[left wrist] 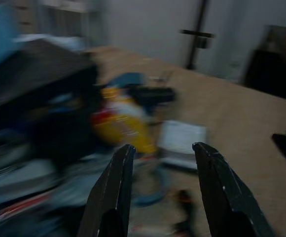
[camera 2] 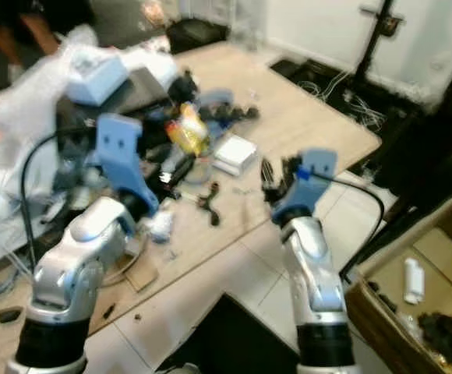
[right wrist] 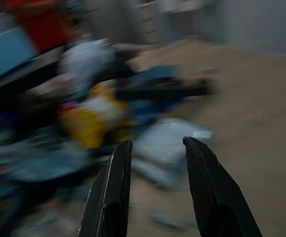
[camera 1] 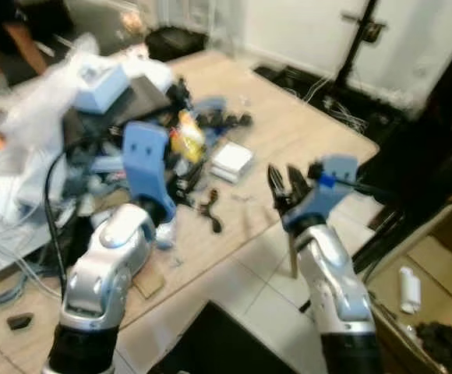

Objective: Picking trash to rubbish bin

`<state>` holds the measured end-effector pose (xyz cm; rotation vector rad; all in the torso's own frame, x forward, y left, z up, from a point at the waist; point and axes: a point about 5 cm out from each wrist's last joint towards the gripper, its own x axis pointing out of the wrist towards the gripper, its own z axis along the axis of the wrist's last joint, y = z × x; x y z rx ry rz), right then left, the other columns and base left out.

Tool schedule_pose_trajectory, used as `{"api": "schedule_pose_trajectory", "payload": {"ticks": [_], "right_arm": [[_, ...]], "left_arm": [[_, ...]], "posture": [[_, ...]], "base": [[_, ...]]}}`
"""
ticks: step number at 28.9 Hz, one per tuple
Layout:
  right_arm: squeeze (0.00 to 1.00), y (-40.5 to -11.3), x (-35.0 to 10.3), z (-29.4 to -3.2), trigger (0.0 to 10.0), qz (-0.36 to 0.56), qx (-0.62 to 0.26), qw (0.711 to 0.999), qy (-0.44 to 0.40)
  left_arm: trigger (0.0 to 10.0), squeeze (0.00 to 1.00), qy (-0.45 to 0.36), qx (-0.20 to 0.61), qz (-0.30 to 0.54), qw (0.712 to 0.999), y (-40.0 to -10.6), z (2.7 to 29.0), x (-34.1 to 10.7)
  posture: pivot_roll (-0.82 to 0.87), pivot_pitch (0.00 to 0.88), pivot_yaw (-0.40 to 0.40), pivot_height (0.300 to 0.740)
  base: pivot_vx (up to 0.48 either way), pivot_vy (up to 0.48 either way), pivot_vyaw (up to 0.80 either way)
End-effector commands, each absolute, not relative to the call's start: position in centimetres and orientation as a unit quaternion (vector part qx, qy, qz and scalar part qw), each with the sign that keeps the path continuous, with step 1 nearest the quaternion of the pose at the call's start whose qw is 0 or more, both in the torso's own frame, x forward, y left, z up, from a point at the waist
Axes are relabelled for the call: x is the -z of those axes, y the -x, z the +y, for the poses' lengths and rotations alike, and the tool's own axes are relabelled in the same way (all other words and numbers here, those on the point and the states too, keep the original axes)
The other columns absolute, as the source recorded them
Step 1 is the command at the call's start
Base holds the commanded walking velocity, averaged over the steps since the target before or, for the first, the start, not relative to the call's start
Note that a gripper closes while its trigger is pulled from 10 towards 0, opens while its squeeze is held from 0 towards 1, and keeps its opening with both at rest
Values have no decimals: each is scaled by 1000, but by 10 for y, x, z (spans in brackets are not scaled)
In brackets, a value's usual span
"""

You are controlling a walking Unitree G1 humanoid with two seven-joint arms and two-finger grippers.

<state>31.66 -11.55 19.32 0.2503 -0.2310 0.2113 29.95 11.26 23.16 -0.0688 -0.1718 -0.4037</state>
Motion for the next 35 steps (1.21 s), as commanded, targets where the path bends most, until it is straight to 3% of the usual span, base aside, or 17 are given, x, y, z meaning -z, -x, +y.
{"api": "schedule_pose_trajectory", "payload": {"ticks": [1, 9, 19, 35], "right_arm": [[0, -315, -192, -115, 10000, -114, -109, 980, -125], [0, -315, -192, -115, 10000, -113, -108, 979, -134], [0, -315, -191, -117, 10000, -112, -103, 978, -143], [0, -313, -190, -117, 10000, -109, -99, 978, -147]], "left_arm": [[10000, 0, 30, 202, -78, 976, -296, 113, -229], [10000, 0, 28, 205, -73, 976, -296, 111, -227], [10000, 0, 8, 197, -60, 978, -296, 109, -223], [10000, 0, 14, 183, -43, 982, -298, 112, -220]], "posture": [[125, 117, -10, 740], [125, 115, -10, 740], [125, 114, -10, 740], [121, 130, -6, 740]], "base": [[0, 0, 800], [0, 0, 750], [0, 0, 0], [0, -311, 0]]}}
